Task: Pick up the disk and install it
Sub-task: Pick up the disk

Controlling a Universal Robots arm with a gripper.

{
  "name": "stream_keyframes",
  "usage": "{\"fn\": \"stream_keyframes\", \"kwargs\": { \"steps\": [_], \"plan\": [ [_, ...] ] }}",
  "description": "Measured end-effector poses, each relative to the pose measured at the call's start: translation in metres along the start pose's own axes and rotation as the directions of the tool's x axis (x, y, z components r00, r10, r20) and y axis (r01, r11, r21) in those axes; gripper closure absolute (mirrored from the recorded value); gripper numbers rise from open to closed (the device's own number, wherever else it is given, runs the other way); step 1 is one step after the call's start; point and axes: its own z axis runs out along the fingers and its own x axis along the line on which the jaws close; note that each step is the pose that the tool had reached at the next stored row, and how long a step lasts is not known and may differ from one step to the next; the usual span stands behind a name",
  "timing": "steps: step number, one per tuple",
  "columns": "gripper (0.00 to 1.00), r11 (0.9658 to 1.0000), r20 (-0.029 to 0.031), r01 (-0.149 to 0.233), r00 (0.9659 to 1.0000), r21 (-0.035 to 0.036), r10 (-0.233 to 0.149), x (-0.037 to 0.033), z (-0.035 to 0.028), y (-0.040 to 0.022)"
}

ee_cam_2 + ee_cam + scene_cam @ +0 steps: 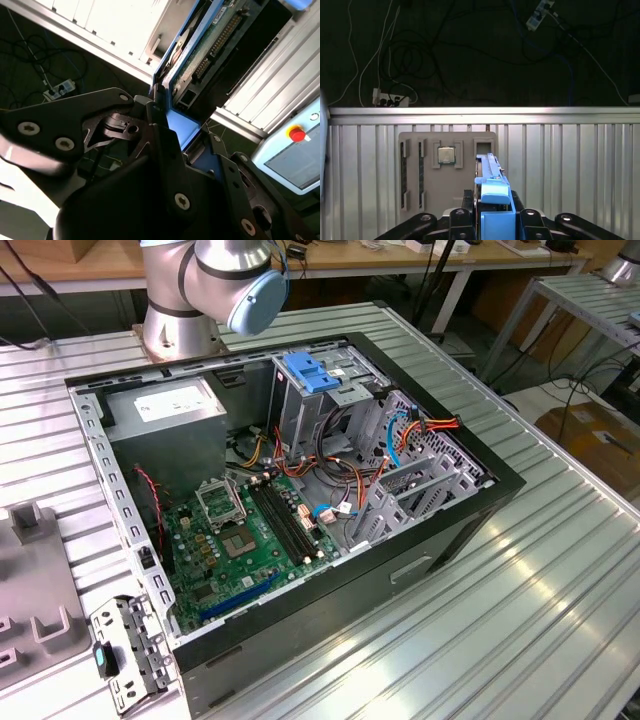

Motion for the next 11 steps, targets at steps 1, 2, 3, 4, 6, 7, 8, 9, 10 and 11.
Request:
{"fn": "stream_keyframes", "kwargs": {
  "steps": [1,2,3,4,6,7,8,9,10,11],
  "plan": [
    [0.63,1.0,0.0,0.0,1.0,0.0,0.0,0.0,-0.0018,0.0],
    [0.63,1.0,0.0,0.0,1.0,0.0,0.0,0.0,-0.0035,0.0],
    [0.63,1.0,0.0,0.0,1.0,0.0,0.0,0.0,-0.0069,0.0],
    [0.63,1.0,0.0,0.0,1.0,0.0,0.0,0.0,-0.0086,0.0],
    [0.63,1.0,0.0,0.0,1.0,0.0,0.0,0.0001,-0.0124,0.0001],
    [0.63,1.0,0.0,0.0,1.0,0.0,0.0,0.0001,-0.0139,0.0001],
    [0.63,1.0,0.0,0.0,1.0,0.0,0.0,0.0001,-0.0165,0.0001],
    [0.63,1.0,0.0,0.0,1.0,0.0001,0.0,0.0001,-0.0201,0.0001],
    [0.63,1.0,0.0001,0.0,1.0,0.0,0.0,0.0001,-0.0219,0.0001],
    [0.63,1.0,0.0,0.0,1.0,0.0001,0.0,0.0001,-0.0239,0.0001]
  ]
}}
